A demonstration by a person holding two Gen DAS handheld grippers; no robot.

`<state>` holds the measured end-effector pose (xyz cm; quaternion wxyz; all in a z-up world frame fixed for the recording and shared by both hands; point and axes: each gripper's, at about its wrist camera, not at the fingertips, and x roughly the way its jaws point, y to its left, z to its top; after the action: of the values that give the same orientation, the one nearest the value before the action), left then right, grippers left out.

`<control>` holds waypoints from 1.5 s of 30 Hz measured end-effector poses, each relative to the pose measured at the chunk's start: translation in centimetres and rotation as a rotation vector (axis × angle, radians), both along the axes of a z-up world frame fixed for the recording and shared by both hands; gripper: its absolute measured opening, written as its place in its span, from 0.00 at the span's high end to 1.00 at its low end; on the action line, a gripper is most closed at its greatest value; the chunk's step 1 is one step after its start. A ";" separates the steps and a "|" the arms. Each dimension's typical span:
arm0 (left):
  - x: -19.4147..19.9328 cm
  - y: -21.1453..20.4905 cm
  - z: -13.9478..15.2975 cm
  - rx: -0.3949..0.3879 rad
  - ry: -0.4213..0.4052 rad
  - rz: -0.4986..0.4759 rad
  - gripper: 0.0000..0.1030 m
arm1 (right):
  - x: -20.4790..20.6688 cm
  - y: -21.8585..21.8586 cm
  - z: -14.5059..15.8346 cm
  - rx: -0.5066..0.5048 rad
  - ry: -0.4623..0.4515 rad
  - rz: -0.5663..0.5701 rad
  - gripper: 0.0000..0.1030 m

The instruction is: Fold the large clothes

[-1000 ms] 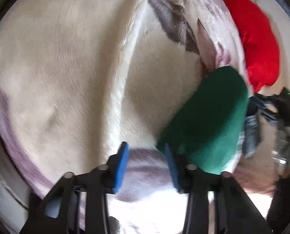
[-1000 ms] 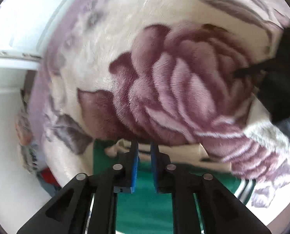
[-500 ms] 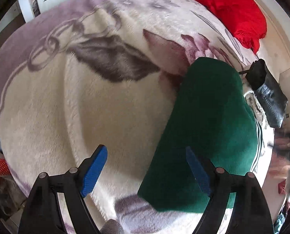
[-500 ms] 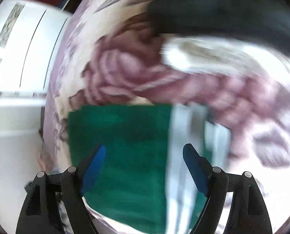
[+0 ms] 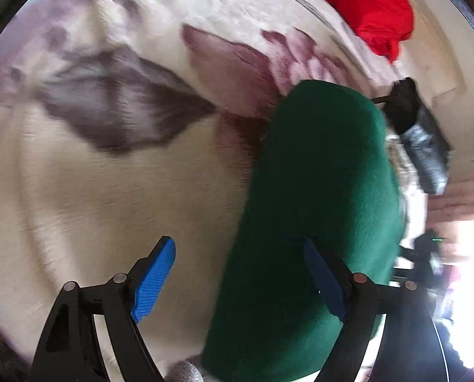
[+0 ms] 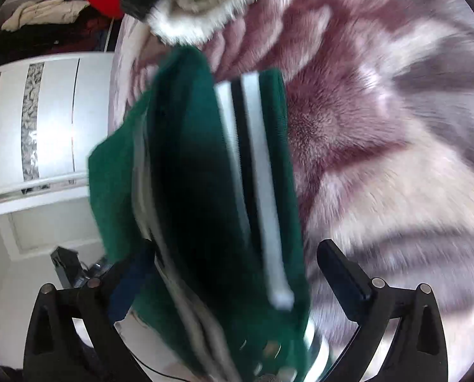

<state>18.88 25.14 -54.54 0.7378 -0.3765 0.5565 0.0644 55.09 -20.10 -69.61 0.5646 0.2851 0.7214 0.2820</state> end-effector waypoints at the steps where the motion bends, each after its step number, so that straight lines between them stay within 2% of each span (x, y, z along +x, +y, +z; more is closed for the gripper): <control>1: 0.3 0.1 -0.5 -0.038 -0.010 -0.006 0.20 | 0.2 0.1 -0.9 0.049 0.025 -0.002 0.00; 5: 1.4 1.4 -2.6 -0.250 -0.093 -0.003 0.20 | 0.4 0.9 -2.3 0.261 0.086 0.053 0.00; 7: 1.5 2.0 -3.3 -0.329 -0.120 0.011 0.20 | 0.1 2.1 -2.6 0.351 0.124 0.092 0.00; 11: 2.2 1.7 -4.3 -0.515 -0.204 -0.018 0.20 | 0.3 4.6 -3.5 0.347 0.141 0.145 0.00; 17: 3.7 1.0 -4.9 -0.531 -0.224 -0.108 0.15 | 0.6 4.8 -4.0 0.381 0.181 0.108 0.00; 23: 5.4 -0.2 -4.3 -0.448 -0.241 -0.162 0.15 | 0.8 5.5 -4.6 0.362 0.227 0.067 0.00; 25: 5.3 -0.2 -3.8 -0.431 -0.256 -0.162 0.27 | 0.8 5.6 -4.6 0.353 0.232 0.059 0.00; 27: 5.0 0.0 -3.3 -0.416 -0.260 -0.150 0.48 | 0.7 5.7 -4.5 0.347 0.231 0.050 0.00; 28: 4.9 0.1 -3.3 -0.416 -0.261 -0.144 0.52 | 0.6 5.7 -4.4 0.345 0.223 0.046 0.00; 30: 5.0 0.2 -3.1 -0.411 -0.267 -0.142 0.59 | 0.1 5.8 -3.9 0.333 0.189 0.025 0.09; 31: 5.2 0.3 -2.9 -0.413 -0.267 -0.141 0.60 | -0.2 5.8 -3.6 0.318 0.172 0.015 0.28; 32: 5.4 0.3 -3.0 -0.418 -0.266 -0.141 0.61 | -0.5 5.8 -3.3 0.307 0.161 0.004 0.40; 35: 6.0 0.7 -2.8 -0.438 -0.271 -0.159 0.62 | -1.8 5.6 -2.1 0.306 0.167 -0.050 0.52; 38: 6.4 1.1 -3.8 -0.463 -0.255 -0.208 0.60 | -3.1 5.4 -1.0 0.322 0.186 -0.092 0.53; 39: 6.4 1.2 -4.3 -0.471 -0.234 -0.226 0.52 | -3.4 5.3 -0.9 0.324 0.185 -0.093 0.53; 40: 6.9 1.2 -5.2 -0.504 -0.206 -0.241 0.48 | -3.7 5.2 -1.2 0.324 0.189 -0.092 0.50; 41: 7.2 1.1 -5.7 -0.532 -0.198 -0.245 0.33 | -3.8 5.1 -1.8 0.312 0.195 -0.101 0.40; 42: 7.5 0.8 -6.1 -0.558 -0.178 -0.253 0.25 | -3.8 5.2 -2.5 0.293 0.200 -0.108 0.34; 43: 8.0 0.2 -6.3 -0.551 -0.173 -0.264 0.23 | -3.3 5.4 -3.0 0.286 0.202 -0.105 0.24; 45: 8.5 -0.8 -5.5 -0.479 -0.187 -0.299 0.23 | -3.2 6.3 -4.1 0.300 0.219 -0.125 0.20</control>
<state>27.34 24.32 -60.08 0.6773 -0.4583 0.5347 -0.2130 51.90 -13.83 -73.68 0.4505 0.4392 0.7093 0.3179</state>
